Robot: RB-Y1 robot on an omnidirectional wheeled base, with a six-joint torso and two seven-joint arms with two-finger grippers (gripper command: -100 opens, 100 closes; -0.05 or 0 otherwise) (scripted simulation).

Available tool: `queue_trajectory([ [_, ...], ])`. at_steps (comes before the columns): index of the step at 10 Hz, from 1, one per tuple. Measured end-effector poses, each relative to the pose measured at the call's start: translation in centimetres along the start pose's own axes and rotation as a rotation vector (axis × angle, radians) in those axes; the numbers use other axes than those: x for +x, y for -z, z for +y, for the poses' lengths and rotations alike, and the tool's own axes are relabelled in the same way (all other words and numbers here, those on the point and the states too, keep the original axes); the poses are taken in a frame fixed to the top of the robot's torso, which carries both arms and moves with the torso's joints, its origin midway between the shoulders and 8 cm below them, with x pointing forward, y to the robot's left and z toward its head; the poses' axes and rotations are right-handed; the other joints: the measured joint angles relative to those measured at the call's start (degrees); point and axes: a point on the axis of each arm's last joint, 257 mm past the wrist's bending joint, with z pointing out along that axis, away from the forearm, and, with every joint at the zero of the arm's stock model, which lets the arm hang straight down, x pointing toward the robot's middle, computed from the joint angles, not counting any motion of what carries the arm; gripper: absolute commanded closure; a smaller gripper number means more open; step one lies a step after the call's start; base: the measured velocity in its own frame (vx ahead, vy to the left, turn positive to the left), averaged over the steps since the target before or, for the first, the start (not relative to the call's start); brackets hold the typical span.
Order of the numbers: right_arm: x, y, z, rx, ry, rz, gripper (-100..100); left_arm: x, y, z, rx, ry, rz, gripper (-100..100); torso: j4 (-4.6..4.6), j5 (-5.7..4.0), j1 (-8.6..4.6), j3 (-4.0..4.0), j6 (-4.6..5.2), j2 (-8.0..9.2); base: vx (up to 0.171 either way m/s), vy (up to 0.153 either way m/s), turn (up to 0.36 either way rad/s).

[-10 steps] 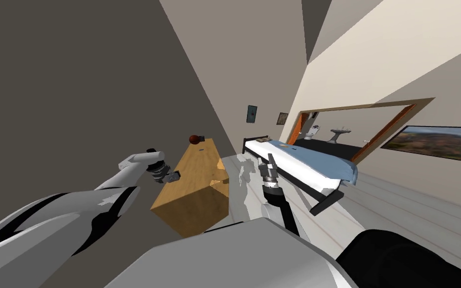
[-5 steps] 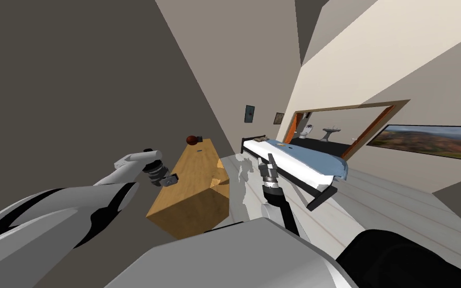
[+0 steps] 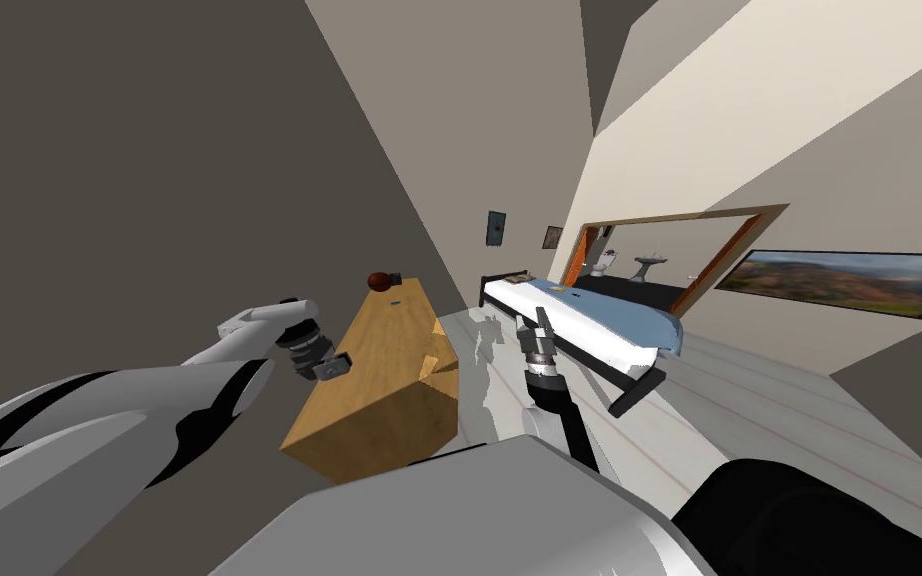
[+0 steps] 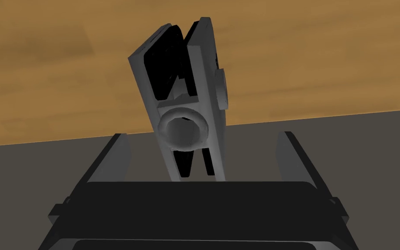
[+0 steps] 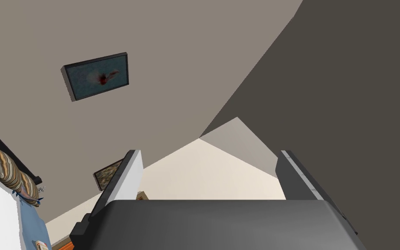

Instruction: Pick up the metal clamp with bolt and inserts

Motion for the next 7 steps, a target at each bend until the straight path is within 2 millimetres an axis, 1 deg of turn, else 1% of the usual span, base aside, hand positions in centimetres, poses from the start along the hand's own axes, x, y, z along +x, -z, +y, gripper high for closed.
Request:
queue_trajectory([
  [1,0.0,0.0,0.0,0.0,0.0,0.0,0,0.1,0.2,0.3,-0.013,0.005,0.008,-100,0.01,-0.01,-0.06,0.03,-0.01,0.06,0.0,0.0,0.0],
  [3,0.0,0.0,0.0,0.0,0.0,0.0,0,0.0,0.1,0.9,-0.033,0.012,0.019,-100,0.03,-0.01,-0.09,0.09,-0.01,0.17,0.0,0.0,0.0],
  [4,0.0,0.0,0.0,0.0,0.0,0.0,0,0.0,0.1,1.0,-0.037,0.013,0.02,0,0.04,-0.02,-0.09,0.1,-0.01,0.18,0.0,0.0,0.0],
  [5,0.0,0.0,0.0,0.0,0.0,0.0,0,0.0,0.1,1.0,-0.037,0.013,0.02,-100,0.04,-0.02,-0.09,0.1,-0.01,0.18,0.003,-0.004,0.01],
  [7,0.0,0.0,0.0,0.0,0.0,0.0,0,0.5,-1.0,2.1,-0.063,0.054,0.06,-100,0.03,-0.01,-0.1,0.09,-0.02,0.17,0.003,-0.004,0.012],
])
